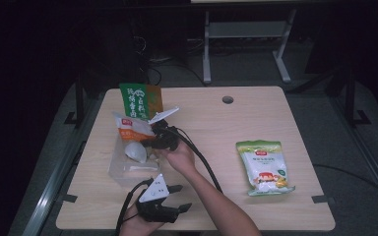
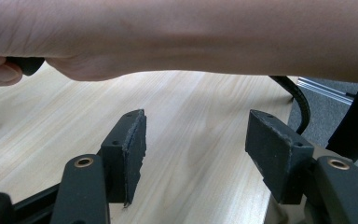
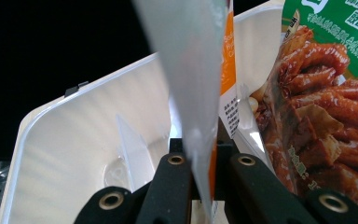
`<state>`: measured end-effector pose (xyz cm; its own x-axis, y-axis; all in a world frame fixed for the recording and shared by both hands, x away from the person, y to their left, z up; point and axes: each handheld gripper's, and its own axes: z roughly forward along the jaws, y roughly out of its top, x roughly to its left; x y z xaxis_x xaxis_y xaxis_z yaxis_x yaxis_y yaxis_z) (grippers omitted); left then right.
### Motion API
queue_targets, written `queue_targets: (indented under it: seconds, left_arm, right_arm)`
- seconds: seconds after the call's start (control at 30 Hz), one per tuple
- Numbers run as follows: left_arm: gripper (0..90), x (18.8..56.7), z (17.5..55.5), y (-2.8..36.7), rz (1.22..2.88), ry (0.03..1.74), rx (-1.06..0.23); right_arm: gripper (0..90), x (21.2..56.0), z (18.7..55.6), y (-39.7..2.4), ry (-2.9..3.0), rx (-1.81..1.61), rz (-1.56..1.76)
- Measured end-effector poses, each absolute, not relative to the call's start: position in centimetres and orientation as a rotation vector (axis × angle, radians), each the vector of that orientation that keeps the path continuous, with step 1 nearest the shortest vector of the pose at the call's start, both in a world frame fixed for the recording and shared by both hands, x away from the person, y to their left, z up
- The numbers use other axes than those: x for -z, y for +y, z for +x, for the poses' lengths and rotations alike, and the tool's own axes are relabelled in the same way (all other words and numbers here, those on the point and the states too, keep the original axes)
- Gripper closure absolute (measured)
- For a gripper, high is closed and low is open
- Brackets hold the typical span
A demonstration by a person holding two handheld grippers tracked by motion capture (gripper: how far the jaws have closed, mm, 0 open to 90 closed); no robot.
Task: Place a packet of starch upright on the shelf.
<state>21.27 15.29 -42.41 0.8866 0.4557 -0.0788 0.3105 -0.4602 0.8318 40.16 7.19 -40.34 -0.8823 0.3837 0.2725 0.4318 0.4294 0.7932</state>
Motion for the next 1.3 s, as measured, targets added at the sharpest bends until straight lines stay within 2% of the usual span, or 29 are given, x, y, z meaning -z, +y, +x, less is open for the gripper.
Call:
queue_targets:
  seconds: [0.07,0.13,0.3,0.67,1.3]
  left_arm:
    - [38.1,42.4,21.3,15.3,2.089,0.552,-0.190]
    - [38.0,42.4,21.3,15.3,2.088,0.552,-0.191]
    - [37.6,42.4,21.5,15.3,2.090,0.556,-0.199]
    - [35.3,42.7,21.9,15.1,2.098,0.572,-0.206]
    - [33.7,42.8,22.0,15.0,2.096,0.578,-0.218]
  right_arm:
    - [87.2,40.2,40.1,7.2,-2.616,1.466,-0.739]
    - [79.8,40.1,40.1,7.1,-2.617,1.457,-0.745]
    - [72.5,39.5,40.3,6.0,-2.602,1.452,-0.743]
    - [59.9,38.0,39.9,3.6,-2.605,1.436,-0.740]
    - [52.3,36.6,39.0,-0.2,-2.602,1.425,-0.737]
